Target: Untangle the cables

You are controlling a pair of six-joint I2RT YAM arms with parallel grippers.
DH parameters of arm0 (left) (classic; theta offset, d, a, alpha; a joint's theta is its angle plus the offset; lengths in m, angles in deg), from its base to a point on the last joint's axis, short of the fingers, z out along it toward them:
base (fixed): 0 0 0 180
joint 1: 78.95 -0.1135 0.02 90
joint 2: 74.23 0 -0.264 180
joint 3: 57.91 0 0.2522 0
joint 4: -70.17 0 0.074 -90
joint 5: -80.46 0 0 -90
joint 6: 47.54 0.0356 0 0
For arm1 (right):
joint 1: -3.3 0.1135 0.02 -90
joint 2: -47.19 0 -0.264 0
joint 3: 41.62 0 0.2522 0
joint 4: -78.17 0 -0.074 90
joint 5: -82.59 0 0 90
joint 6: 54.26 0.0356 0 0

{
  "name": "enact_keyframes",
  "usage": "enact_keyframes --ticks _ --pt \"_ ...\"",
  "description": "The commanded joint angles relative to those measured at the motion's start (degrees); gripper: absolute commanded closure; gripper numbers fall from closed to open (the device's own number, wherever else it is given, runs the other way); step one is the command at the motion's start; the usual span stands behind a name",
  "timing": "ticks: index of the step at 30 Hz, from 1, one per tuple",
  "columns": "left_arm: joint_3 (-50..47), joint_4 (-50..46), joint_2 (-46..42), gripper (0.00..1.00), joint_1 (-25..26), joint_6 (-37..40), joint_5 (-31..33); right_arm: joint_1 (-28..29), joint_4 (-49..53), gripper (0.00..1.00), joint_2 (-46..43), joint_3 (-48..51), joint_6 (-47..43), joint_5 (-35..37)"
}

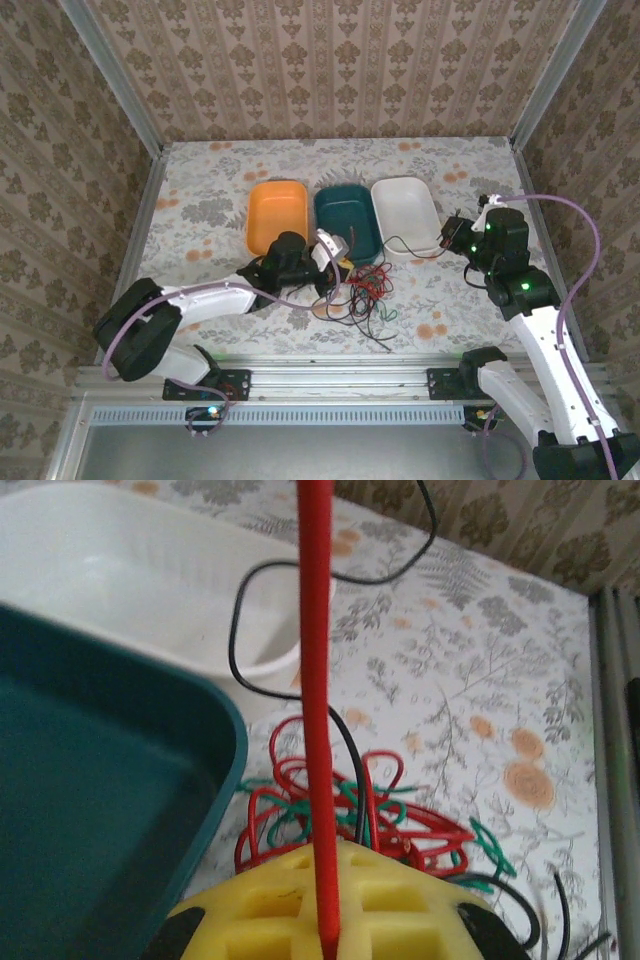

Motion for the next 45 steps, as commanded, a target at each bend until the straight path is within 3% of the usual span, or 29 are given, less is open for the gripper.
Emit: enact_keyframes --ticks 1,8,16,31,45 --pt "-1.60 -7.14 -2.57 1.00 -0.18 2.86 5.05 -0.63 0.62 1.00 -0.11 0.62 1.33 3.96" --pt "-3.55 -9.39 -0.16 1.00 1.71 3.85 17.40 -0.68 -4.95 1.00 1.65 -6.12 -6.46 -8.39" --pt "-3.95 -8.25 5.34 1.00 3.17 3.44 19.84 -0.68 -8.91 1.00 7.92 -22.27 -11.00 -15.03" --pt "-5.70 -7.92 8.66 1.00 4.39 2.30 24.47 -0.68 -23.79 1.00 19.92 -40.37 -10.36 -18.15" --pt "-6.23 -7.18 10.83 1.00 5.08 1.91 25.99 -0.68 -27.80 1.00 25.39 -54.12 -11.68 -15.02"
